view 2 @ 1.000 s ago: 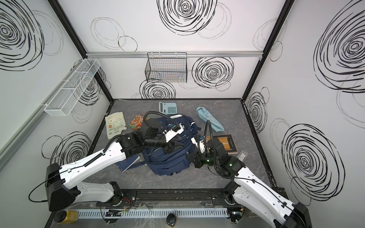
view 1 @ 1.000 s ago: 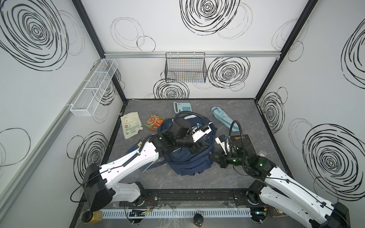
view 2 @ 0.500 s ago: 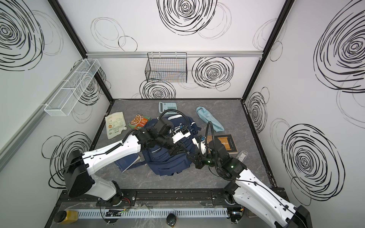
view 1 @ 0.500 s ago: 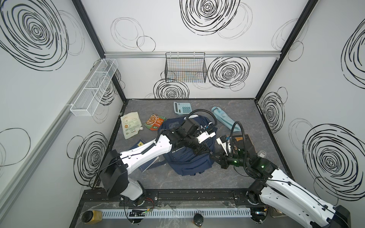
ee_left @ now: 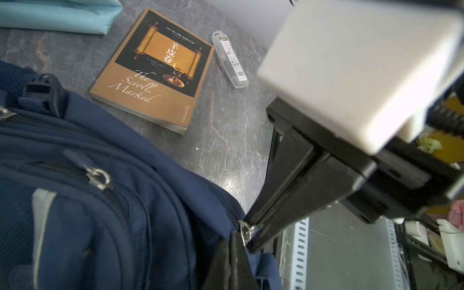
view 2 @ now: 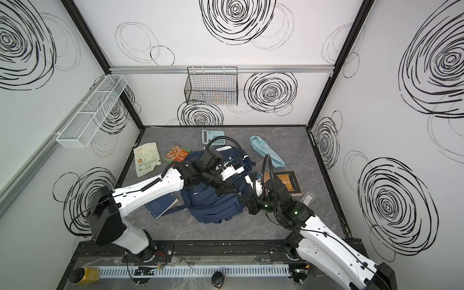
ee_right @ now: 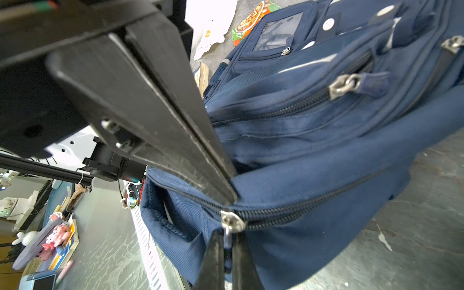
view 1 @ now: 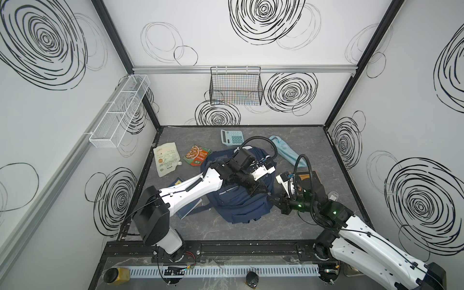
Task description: Pack the student bag
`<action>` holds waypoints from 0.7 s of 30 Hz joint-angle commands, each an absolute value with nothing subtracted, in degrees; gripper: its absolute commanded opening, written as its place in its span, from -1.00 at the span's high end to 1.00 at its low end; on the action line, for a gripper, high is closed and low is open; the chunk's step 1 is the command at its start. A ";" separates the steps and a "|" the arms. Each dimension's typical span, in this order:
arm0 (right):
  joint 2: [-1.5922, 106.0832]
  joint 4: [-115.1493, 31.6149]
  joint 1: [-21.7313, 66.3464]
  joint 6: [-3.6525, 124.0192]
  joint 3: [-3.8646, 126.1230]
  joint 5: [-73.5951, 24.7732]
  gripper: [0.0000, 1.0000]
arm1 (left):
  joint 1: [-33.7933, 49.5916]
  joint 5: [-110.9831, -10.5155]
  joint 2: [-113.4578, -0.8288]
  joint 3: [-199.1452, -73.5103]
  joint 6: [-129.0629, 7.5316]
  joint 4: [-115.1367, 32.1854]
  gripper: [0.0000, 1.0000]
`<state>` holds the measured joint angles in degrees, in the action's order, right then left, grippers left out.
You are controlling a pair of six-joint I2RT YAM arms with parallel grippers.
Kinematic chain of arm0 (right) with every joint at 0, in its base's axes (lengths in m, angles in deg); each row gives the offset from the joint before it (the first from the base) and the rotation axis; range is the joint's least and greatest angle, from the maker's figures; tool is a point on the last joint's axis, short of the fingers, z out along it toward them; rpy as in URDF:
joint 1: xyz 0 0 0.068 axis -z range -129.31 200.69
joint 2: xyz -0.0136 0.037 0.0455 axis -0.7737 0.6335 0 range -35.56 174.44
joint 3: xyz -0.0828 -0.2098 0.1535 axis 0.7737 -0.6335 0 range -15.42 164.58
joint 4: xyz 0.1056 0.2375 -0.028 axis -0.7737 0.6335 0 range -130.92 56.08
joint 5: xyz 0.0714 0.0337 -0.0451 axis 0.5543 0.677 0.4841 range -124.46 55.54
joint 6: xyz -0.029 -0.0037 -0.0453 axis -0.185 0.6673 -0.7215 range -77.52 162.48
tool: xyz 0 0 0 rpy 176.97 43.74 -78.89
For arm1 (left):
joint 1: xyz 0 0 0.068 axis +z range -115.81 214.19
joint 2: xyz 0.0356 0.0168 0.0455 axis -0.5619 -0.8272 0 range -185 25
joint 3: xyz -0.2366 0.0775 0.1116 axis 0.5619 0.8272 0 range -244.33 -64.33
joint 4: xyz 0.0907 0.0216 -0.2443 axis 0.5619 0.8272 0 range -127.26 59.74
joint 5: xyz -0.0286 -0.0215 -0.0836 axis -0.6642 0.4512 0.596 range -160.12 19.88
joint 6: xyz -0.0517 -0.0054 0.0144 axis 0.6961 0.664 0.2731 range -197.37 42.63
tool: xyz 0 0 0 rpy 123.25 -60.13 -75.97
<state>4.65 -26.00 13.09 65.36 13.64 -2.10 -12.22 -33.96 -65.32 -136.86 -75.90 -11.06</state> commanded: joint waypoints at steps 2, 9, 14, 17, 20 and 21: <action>3.51 -27.43 12.56 64.56 16.58 -2.42 1.00 | -11.13 -35.66 -64.17 -136.42 -68.86 -18.64 1.00; 4.12 -27.45 7.42 67.82 18.68 -4.08 1.00 | -11.36 -41.20 -64.12 -134.83 -59.22 -27.89 1.00; 7.36 -30.53 0.20 70.31 18.58 -7.58 1.00 | -11.33 -43.86 -63.07 -133.19 -54.09 -33.88 1.00; 10.31 -31.57 -4.55 71.35 19.75 -9.94 1.00 | -10.72 -44.84 -61.72 -131.63 -50.08 -38.78 1.00; 12.28 -32.18 -8.23 71.75 21.18 -12.52 1.00 | -10.11 -45.85 -61.14 -131.12 -48.08 -41.31 1.00; 12.64 -32.80 -9.20 72.04 21.40 -13.10 1.00 | -9.87 -46.06 -61.16 -131.14 -47.58 -41.77 1.00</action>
<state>12.65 -25.48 -4.18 71.48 17.61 -21.21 -12.14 -38.40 -62.57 -129.34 -51.92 -19.65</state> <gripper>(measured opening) 0.061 0.037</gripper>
